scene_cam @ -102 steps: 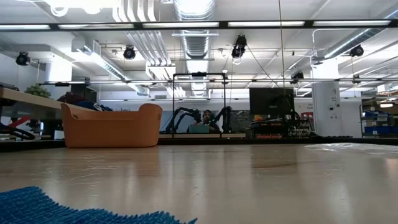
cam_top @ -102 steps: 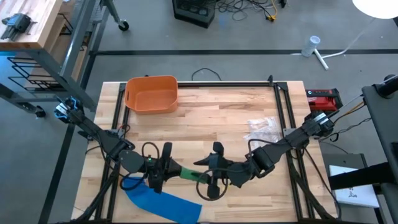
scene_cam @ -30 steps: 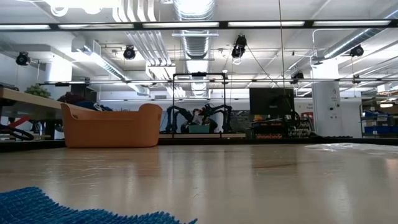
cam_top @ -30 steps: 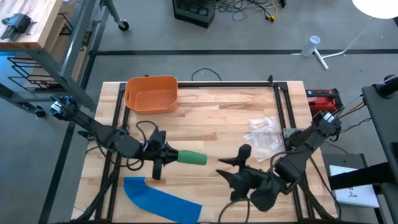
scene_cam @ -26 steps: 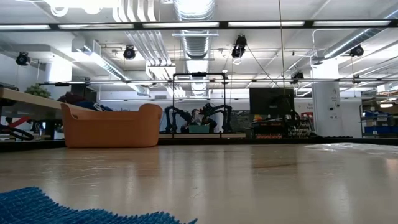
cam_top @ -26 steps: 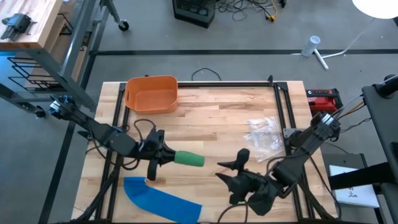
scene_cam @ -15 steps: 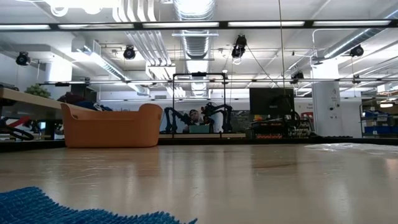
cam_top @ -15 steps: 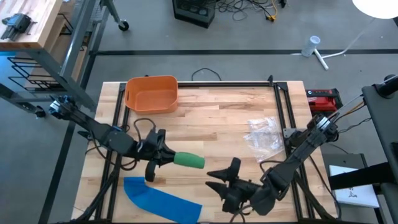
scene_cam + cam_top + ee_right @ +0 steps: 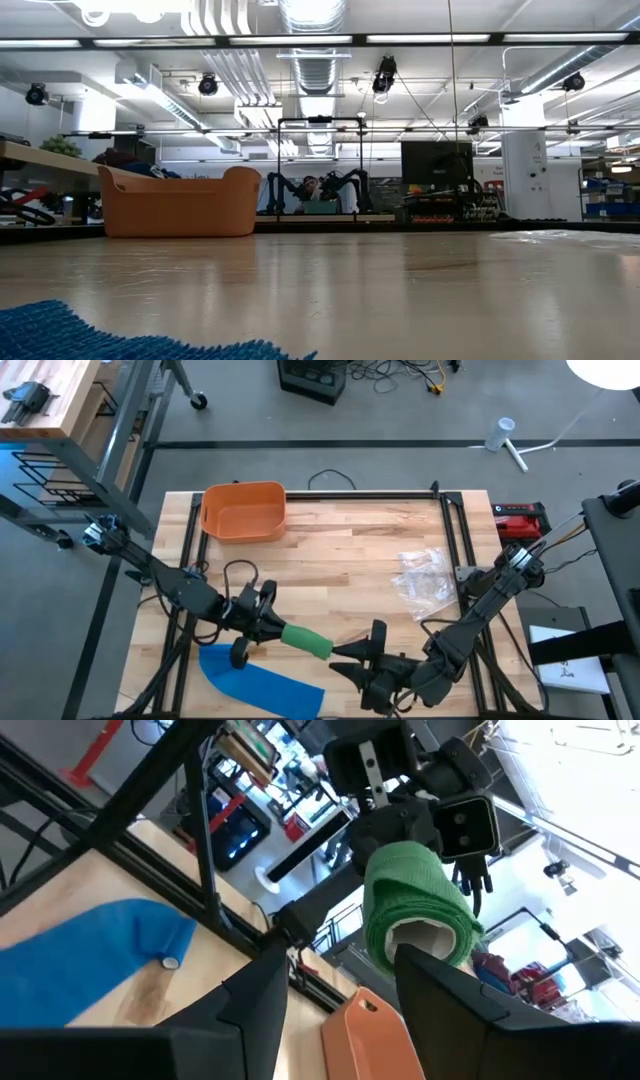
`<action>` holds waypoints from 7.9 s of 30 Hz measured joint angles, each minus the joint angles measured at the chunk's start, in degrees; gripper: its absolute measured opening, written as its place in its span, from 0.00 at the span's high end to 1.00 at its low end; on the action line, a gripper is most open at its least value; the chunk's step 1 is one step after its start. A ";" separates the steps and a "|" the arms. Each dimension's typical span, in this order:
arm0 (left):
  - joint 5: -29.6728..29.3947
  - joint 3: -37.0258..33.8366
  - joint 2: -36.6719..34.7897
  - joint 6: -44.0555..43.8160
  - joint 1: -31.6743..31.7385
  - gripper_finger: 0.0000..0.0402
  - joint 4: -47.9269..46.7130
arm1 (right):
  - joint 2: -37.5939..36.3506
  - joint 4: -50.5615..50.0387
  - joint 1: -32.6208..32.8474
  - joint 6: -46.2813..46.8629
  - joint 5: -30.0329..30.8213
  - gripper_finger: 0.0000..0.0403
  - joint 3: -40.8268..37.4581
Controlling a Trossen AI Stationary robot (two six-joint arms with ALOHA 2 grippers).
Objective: Roll bandage
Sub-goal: Roll the green bandage
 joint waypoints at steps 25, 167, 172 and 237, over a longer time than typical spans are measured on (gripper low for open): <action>-2.72 0.00 -0.13 11.52 0.00 0.98 0.82 | 0.00 9.42 -4.19 14.57 -6.38 0.65 0.00; -32.72 4.81 18.78 68.92 1.23 0.34 7.41 | -3.94 -19.19 -14.45 69.49 -16.27 0.99 0.00; -33.53 4.81 18.49 69.86 0.62 0.33 7.47 | -4.28 -18.88 -14.45 70.60 -12.90 0.99 0.00; -37.59 5.25 17.68 66.61 -5.24 0.22 10.51 | -6.16 -37.17 -10.91 30.97 -12.44 0.99 0.09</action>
